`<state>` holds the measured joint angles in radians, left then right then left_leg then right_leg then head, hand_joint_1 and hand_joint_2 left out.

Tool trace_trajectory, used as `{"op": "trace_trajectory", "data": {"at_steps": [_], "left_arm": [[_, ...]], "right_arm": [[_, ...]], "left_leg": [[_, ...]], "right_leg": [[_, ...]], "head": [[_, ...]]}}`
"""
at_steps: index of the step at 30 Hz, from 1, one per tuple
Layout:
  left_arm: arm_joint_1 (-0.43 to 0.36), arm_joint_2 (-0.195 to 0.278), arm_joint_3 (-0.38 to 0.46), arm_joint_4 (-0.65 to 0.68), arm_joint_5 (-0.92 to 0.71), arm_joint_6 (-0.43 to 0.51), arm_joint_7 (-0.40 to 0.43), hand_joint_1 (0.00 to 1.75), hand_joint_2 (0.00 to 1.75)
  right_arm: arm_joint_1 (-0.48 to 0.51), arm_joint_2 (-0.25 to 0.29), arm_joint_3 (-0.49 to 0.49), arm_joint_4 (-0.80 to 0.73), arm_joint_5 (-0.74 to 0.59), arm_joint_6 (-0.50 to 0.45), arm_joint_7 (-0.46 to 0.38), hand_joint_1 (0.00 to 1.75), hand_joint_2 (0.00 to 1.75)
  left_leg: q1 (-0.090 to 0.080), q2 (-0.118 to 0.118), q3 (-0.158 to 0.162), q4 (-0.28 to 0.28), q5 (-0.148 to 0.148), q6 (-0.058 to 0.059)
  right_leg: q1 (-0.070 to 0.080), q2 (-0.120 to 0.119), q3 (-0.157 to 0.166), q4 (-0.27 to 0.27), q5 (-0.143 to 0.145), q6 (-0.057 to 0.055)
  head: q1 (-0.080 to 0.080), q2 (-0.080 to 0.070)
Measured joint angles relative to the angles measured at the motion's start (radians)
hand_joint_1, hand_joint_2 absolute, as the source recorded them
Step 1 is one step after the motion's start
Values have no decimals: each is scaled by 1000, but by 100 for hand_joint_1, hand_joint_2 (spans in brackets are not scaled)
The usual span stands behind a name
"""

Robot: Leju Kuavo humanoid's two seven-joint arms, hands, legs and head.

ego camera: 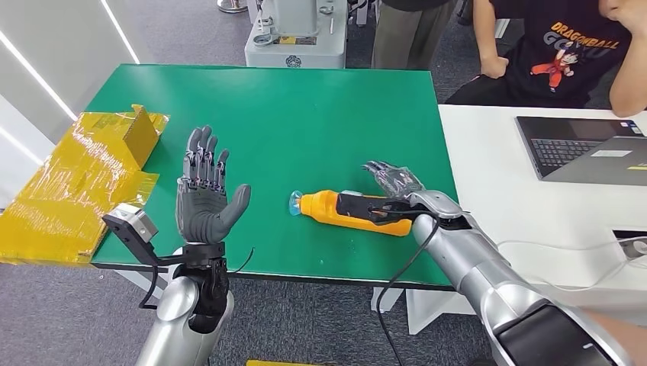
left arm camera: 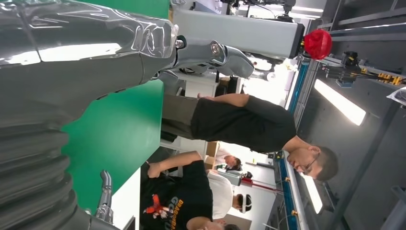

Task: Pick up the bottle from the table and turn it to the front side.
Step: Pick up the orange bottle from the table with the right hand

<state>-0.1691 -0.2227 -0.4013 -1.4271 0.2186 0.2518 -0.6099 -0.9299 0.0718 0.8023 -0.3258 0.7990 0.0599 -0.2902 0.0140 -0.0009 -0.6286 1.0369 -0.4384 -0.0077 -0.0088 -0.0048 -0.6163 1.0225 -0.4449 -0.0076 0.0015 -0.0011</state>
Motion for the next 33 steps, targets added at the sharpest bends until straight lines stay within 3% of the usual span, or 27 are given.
{"op": "trace_trajectory", "data": {"at_steps": [6, 17, 33], "left_arm": [[5, 0, 0, 0, 0, 2, -1, 0, 175], [9, 6, 0, 0, 4, 14, -1, 0, 175], [15, 15, 0, 0, 6, 22, -1, 0, 175]], "right_arm": [[0, 2, -1, 1, 8, 11, 7, 0, 175], [11, 2, -19, 19, -3, 141, 39, 0, 175], [36, 2, -46, 22, -12, 138, 35, 0, 175]], "left_leg": [[0, 0, 0, 0, 0, 0], [0, 0, 0, 0, 0, 0], [0, 0, 0, 0, 0, 0]], "right_leg": [[0, 0, 0, 0, 0, 0], [0, 0, 0, 0, 0, 0], [0, 0, 0, 0, 0, 0]], "head": [[0, 0], [0, 0], [0, 0]]}}
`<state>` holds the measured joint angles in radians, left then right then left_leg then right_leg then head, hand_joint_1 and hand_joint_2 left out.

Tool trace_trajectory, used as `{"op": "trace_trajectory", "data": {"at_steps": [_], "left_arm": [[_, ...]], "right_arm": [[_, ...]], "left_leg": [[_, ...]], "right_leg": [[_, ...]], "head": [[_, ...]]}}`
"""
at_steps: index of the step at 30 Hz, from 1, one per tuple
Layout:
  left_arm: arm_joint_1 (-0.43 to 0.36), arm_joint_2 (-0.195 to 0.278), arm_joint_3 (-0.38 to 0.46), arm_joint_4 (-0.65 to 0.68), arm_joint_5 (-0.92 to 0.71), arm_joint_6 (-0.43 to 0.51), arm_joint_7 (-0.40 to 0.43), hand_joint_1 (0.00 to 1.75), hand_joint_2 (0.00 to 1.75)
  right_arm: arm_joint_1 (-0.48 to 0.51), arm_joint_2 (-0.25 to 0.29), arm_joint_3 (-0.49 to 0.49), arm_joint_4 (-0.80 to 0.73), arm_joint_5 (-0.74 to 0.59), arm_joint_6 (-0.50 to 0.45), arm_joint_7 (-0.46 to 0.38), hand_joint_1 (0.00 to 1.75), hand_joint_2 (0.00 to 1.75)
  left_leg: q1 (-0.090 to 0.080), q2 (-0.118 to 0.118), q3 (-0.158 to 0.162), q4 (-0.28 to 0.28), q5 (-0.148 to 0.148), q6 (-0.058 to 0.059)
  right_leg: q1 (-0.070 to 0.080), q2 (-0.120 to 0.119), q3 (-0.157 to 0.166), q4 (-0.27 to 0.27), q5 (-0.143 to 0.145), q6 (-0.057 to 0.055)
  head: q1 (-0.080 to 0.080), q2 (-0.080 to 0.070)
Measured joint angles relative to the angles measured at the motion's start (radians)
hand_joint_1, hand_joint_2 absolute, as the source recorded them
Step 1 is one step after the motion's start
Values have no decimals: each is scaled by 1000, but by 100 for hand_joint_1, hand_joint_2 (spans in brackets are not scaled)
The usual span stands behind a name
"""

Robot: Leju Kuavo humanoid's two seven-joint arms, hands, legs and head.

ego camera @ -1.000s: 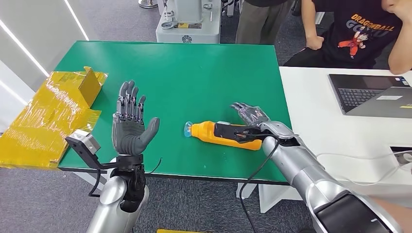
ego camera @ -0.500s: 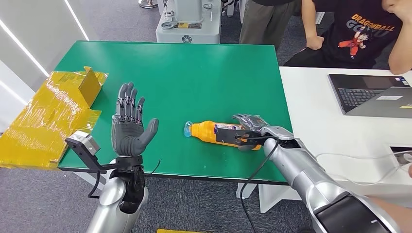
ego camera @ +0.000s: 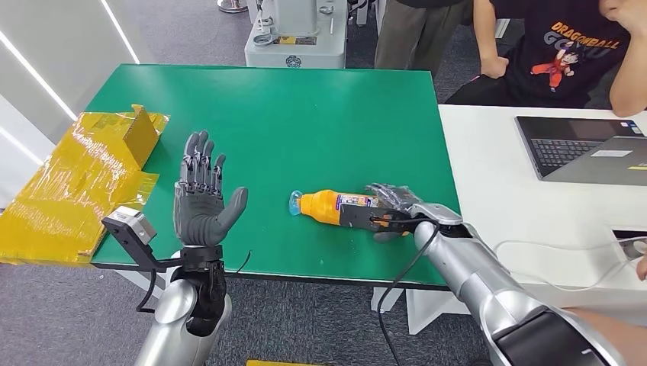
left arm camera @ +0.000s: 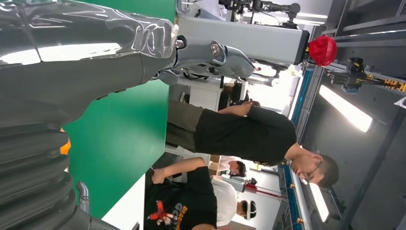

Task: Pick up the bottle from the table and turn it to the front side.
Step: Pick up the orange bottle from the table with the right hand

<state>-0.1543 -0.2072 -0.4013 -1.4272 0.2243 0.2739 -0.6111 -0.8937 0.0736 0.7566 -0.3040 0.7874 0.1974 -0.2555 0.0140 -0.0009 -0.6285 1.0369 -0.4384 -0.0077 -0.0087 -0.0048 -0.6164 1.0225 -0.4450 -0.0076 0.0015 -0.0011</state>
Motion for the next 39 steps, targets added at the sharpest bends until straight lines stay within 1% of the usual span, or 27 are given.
{"op": "trace_trajectory", "data": {"at_steps": [12, 31, 32, 34, 36, 39], "left_arm": [[17, 0, 0, -1, -1, 8, 0, 0, 175], [28, 0, 0, -1, -6, 11, 0, 0, 175], [28, 0, 0, -1, -6, 11, 0, 0, 175], [28, 0, 0, -1, -7, 11, 0, 0, 175], [28, 0, 0, -1, -8, 12, 1, 0, 175], [28, 0, 0, -1, -10, 12, 2, 0, 175]], "right_arm": [[20, 0, -31, 0, -9, 1, -7, 0, 175], [22, 0, -40, 0, 2, 3, -12, 0, 175], [22, 0, -40, 0, 5, 4, -9, 3, 175], [22, 0, -40, 0, 11, 8, -4, 69, 175], [22, 0, -40, 0, 19, 13, -2, 139, 175], [20, 0, -39, 0, 27, 18, -2, 156, 175]], "left_leg": [[0, 0, 0, 0, 0, 0], [0, 0, 0, 0, 0, 0], [0, 0, 0, 0, 0, 0], [0, 0, 0, 0, 0, 0], [0, 0, 0, 0, 0, 0], [0, 0, 0, 0, 0, 0]], "right_leg": [[0, 0, 0, 0, 0, 0], [0, 0, 0, 0, 0, 0], [0, 0, 0, 0, 0, 0], [0, 0, 0, 0, 0, 0], [0, 0, 0, 0, 0, 0], [0, 0, 0, 0, 0, 0]], "head": [[0, 0], [0, 0], [0, 0], [0, 0], [0, 0], [0, 0]]}}
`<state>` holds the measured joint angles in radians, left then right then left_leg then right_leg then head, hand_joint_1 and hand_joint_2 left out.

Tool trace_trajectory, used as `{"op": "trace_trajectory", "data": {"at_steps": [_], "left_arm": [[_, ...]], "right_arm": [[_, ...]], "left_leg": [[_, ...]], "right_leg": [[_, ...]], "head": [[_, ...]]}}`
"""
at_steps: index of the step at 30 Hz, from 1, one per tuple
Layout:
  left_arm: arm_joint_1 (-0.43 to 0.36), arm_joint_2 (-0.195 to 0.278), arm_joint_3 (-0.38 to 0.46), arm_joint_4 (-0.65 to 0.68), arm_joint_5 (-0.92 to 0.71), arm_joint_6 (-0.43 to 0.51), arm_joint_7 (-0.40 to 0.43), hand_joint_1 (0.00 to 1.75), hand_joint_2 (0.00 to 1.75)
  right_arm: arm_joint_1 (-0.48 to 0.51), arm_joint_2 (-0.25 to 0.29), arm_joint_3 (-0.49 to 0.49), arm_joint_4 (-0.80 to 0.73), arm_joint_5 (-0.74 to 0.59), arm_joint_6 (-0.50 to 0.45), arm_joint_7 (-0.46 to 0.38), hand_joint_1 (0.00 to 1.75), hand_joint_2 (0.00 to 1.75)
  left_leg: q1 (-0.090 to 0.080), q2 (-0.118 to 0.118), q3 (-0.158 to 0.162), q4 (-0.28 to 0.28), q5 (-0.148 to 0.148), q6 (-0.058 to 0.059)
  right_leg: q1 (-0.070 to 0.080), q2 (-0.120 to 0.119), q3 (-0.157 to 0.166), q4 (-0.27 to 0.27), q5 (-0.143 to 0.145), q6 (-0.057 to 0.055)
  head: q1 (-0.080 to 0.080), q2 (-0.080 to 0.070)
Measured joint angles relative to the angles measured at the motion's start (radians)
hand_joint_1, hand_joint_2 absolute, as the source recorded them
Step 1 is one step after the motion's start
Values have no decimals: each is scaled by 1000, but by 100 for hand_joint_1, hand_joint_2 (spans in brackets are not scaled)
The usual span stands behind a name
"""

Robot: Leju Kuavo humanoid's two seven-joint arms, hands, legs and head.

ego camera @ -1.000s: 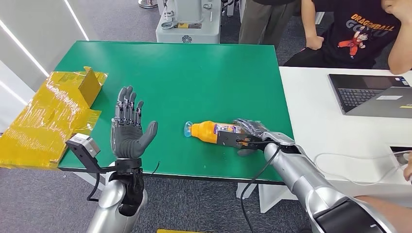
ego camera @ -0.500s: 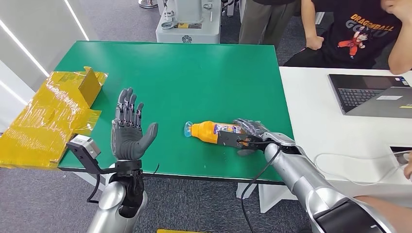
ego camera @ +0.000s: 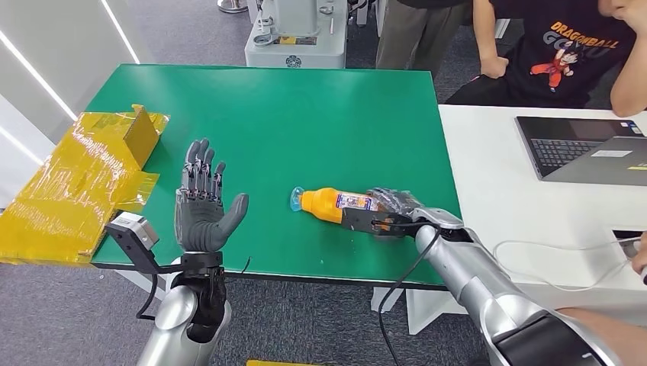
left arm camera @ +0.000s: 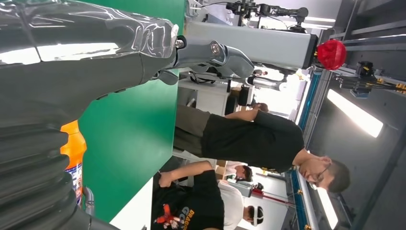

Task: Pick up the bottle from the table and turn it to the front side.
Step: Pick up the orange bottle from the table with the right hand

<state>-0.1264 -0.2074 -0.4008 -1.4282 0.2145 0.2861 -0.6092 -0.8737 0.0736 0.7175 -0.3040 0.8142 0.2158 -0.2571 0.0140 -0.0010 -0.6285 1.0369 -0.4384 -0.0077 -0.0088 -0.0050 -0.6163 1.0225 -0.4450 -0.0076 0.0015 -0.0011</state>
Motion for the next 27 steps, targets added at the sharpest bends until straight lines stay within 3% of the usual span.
{"op": "trace_trajectory", "data": {"at_steps": [13, 17, 27], "left_arm": [[15, 0, 10, -7, -2, 1, 1, 0, 175], [20, -1, 19, -13, -5, 1, 9, 0, 175], [26, -2, 34, -14, -12, -11, 10, 0, 175]], "right_arm": [[-10, 0, 1, 0, 8, -3, -9, 166, 175], [-10, 0, 1, 0, 8, -19, -13, 174, 175], [-7, 0, 1, 0, 22, -84, -26, 175, 175]], "left_leg": [[0, 0, 0, 0, 0, 0], [0, 0, 0, 0, 0, 0], [0, 0, 0, 0, 0, 0]], "right_leg": [[0, 0, 0, 0, 0, 0], [0, 0, 0, 0, 0, 0], [0, 0, 0, 0, 0, 0]], "head": [[0, 0], [0, 0], [0, 0]]}}
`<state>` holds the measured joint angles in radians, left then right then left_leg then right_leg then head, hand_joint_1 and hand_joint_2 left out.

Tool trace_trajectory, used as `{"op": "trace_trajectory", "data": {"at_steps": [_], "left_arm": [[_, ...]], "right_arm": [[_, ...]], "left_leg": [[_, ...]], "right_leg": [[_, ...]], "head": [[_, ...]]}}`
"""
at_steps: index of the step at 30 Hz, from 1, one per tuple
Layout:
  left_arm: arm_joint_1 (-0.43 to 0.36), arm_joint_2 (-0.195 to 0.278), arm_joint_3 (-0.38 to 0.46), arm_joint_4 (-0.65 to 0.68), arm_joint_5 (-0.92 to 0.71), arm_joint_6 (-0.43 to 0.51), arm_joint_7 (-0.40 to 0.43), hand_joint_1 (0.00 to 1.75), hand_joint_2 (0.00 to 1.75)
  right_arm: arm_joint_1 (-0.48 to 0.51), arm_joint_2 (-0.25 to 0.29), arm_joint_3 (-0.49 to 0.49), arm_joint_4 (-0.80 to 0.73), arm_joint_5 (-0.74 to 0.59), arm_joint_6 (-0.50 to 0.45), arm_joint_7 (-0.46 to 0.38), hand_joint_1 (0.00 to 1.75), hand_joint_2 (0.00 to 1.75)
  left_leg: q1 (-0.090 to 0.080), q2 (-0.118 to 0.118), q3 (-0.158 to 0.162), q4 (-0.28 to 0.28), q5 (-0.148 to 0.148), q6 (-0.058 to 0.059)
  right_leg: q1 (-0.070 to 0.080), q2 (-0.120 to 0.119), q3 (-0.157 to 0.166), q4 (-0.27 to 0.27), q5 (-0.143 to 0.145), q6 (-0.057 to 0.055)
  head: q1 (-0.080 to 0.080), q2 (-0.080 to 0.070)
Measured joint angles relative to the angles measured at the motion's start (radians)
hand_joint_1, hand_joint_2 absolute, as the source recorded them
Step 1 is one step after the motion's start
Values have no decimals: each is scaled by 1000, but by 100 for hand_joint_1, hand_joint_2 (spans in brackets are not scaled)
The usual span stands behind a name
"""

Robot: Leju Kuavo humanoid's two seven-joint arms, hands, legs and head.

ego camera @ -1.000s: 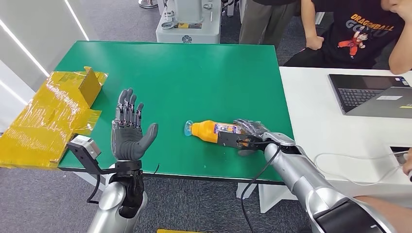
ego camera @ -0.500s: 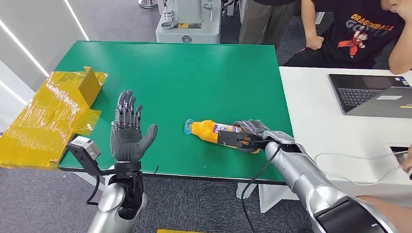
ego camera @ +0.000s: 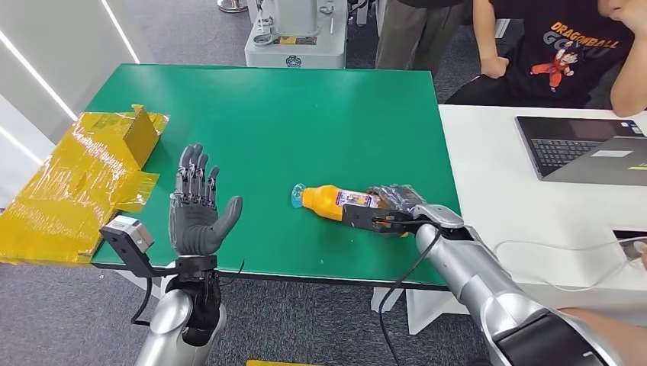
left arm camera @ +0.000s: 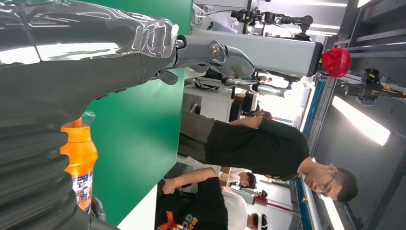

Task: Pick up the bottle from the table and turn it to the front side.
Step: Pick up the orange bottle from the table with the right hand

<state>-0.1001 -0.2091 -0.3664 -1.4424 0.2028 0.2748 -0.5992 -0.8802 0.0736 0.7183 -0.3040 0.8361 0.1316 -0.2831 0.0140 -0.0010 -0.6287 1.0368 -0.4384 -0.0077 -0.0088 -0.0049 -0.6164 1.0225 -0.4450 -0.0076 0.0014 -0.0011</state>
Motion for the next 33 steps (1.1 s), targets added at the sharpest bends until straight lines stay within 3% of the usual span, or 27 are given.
{"op": "trace_trajectory", "data": {"at_steps": [10, 22, 33], "left_arm": [[12, -23, 31, -16, -28, -10, 0, 0, 175], [42, -31, 50, -62, -54, 11, 0, 0, 175], [19, -22, 50, -58, -136, 25, 25, 0, 175]], "right_arm": [[13, 9, -61, -29, -47, -229, -104, 175, 175], [83, 71, -211, -151, -210, -482, -297, 175, 175], [259, 106, -259, -416, -397, -541, -369, 175, 175]], "left_leg": [[0, 0, 0, 0, 0, 0], [0, 0, -1, 0, 0, 0], [0, 0, -1, 0, 0, 0]], "right_leg": [[0, 0, 0, 0, 0, 0], [0, 0, -1, 0, 0, 0], [0, -1, -1, 0, -1, 0]], "head": [[0, 0], [0, 0], [0, 0]]}}
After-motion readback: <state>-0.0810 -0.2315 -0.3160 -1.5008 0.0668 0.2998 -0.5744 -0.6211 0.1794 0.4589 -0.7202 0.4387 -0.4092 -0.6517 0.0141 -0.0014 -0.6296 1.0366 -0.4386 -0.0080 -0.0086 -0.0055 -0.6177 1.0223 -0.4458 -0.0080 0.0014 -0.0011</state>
